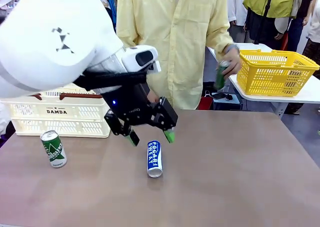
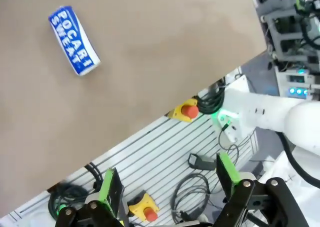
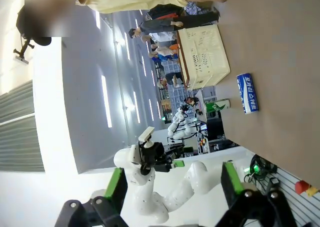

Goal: Place the drinks into the Shopping basket.
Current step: Pick up one drink and place it into the Shopping basket.

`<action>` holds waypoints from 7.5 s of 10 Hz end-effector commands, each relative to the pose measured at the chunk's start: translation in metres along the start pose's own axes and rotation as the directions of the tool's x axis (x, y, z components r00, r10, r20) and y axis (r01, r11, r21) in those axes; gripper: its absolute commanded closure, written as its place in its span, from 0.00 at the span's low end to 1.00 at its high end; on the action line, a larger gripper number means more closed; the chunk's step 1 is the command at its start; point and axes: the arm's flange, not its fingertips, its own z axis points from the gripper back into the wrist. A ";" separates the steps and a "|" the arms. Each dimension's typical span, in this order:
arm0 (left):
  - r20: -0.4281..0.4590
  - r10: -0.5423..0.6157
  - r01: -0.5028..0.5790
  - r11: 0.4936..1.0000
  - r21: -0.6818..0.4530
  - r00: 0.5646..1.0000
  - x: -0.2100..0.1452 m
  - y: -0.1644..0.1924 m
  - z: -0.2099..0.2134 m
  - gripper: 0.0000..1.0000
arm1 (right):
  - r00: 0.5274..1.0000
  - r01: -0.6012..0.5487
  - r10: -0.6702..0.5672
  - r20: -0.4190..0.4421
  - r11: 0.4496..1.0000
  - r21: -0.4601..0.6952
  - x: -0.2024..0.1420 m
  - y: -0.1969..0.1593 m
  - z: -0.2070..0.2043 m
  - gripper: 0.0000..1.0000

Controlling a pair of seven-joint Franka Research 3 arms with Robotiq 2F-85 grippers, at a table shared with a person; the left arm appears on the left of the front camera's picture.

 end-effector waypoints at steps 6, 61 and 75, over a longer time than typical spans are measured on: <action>-0.182 0.036 0.020 0.955 0.297 0.983 0.099 0.006 -0.081 0.00 | 1.000 0.024 -0.024 0.014 1.000 0.011 0.000 0.007 -0.002 0.00; 0.126 0.205 -0.237 0.905 0.353 0.971 0.256 0.370 0.076 1.00 | 0.976 -0.107 0.082 -0.202 0.988 -0.115 -0.061 0.019 0.042 0.00; 0.149 0.238 -0.278 0.888 0.365 0.960 0.253 0.429 -0.024 1.00 | 0.976 -0.107 0.082 -0.202 0.988 -0.115 -0.061 0.019 0.042 0.00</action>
